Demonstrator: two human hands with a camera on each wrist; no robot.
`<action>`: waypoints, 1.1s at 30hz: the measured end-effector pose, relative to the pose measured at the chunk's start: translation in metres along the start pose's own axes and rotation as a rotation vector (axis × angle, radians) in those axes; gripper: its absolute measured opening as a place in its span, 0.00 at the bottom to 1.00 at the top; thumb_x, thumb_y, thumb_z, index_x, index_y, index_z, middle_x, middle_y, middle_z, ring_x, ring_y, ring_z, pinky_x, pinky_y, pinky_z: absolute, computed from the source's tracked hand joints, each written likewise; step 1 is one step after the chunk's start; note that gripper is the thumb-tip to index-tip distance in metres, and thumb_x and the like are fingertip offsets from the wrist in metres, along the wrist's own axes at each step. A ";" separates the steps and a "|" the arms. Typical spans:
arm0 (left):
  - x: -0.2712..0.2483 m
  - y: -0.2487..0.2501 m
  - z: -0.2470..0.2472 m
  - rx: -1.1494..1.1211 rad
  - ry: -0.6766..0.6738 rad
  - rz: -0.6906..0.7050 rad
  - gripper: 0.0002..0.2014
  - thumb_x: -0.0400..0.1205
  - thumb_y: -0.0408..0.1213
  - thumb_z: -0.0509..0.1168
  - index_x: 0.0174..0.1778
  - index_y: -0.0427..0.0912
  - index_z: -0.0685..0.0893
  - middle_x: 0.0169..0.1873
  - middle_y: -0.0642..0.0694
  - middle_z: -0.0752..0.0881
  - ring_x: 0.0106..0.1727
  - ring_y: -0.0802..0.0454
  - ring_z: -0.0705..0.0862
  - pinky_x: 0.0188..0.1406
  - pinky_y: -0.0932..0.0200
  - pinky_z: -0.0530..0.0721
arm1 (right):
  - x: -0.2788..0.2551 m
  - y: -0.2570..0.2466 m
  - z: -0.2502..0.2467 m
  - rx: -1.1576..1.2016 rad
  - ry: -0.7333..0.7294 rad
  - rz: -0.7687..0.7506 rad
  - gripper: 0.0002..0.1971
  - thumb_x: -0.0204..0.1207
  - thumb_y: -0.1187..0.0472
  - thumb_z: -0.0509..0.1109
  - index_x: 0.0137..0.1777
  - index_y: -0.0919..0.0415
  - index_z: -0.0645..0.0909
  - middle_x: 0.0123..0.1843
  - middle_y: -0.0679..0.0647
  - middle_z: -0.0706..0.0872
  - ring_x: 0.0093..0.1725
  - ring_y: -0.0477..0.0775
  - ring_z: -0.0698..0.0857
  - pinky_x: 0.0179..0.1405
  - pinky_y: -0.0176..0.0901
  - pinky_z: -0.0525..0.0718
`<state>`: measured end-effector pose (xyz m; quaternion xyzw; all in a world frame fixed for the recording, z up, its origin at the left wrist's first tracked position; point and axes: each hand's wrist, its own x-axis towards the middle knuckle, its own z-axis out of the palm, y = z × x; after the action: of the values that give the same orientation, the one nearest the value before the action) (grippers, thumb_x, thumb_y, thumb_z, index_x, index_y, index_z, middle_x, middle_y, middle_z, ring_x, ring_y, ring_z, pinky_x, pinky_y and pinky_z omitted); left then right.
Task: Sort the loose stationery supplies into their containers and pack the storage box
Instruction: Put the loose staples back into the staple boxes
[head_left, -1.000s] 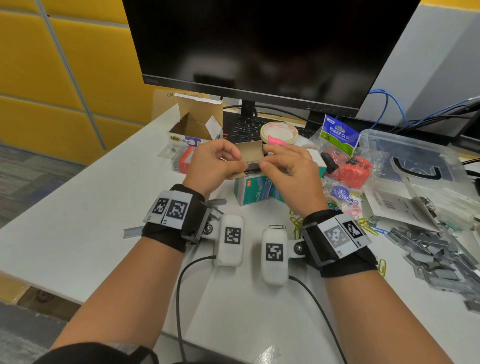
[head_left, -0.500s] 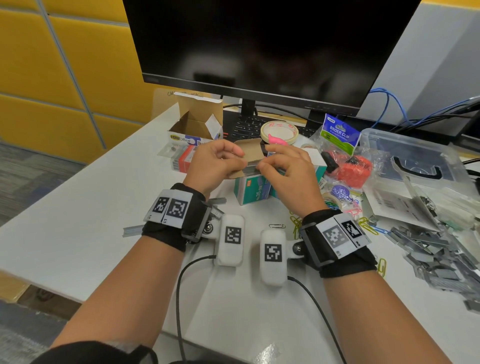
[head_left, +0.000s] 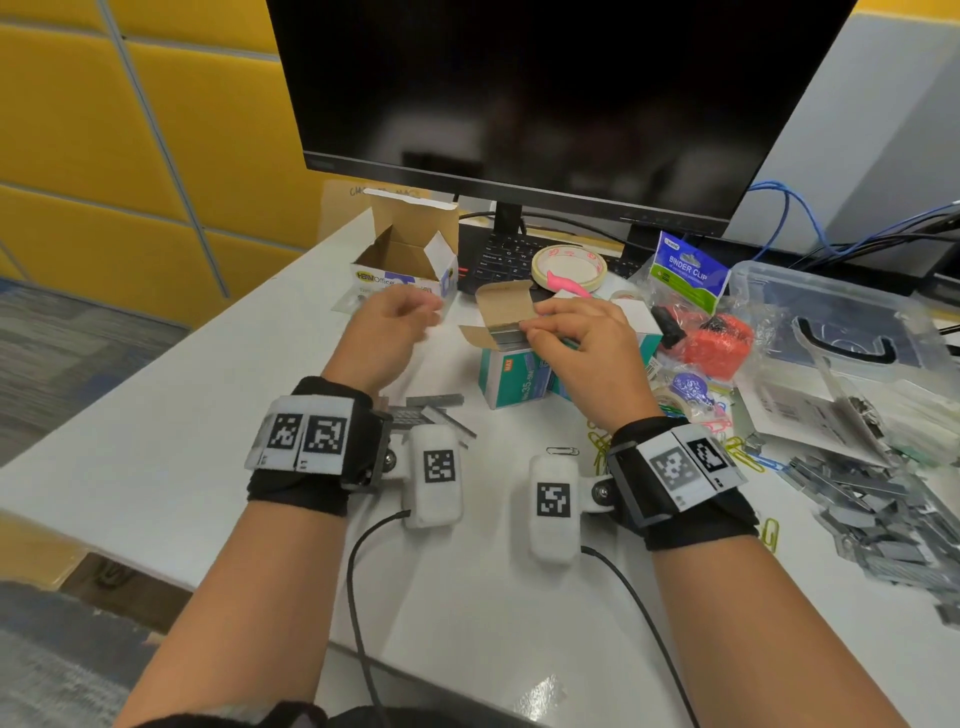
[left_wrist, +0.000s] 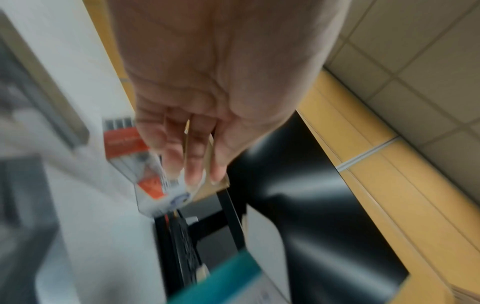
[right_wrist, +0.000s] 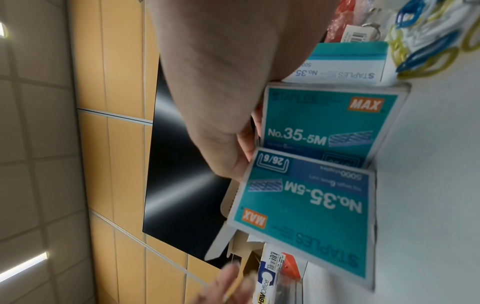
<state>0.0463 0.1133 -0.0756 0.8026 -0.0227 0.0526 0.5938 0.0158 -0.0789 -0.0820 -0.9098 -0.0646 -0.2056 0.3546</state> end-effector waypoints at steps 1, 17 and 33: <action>0.002 -0.003 -0.007 0.026 0.059 -0.018 0.11 0.84 0.27 0.56 0.51 0.42 0.83 0.54 0.42 0.84 0.46 0.52 0.79 0.37 0.67 0.77 | 0.000 0.000 0.000 -0.001 0.001 0.001 0.11 0.80 0.57 0.66 0.56 0.52 0.87 0.62 0.46 0.84 0.68 0.51 0.71 0.71 0.58 0.66; 0.002 -0.016 -0.031 0.657 -0.023 -0.242 0.13 0.74 0.38 0.73 0.49 0.33 0.88 0.47 0.38 0.88 0.53 0.41 0.84 0.54 0.51 0.82 | -0.002 -0.001 0.001 -0.011 0.012 -0.007 0.11 0.80 0.56 0.65 0.57 0.52 0.87 0.62 0.48 0.84 0.66 0.51 0.71 0.69 0.54 0.66; -0.021 0.023 0.000 -0.042 -0.184 0.125 0.11 0.85 0.36 0.59 0.39 0.41 0.83 0.30 0.49 0.85 0.23 0.62 0.77 0.25 0.68 0.76 | -0.006 -0.004 0.000 0.040 0.151 -0.105 0.13 0.79 0.52 0.66 0.61 0.50 0.84 0.63 0.47 0.83 0.68 0.53 0.71 0.67 0.49 0.64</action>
<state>0.0230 0.1061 -0.0563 0.7883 -0.1284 0.0152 0.6015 0.0092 -0.0758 -0.0823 -0.8799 -0.0895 -0.2904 0.3652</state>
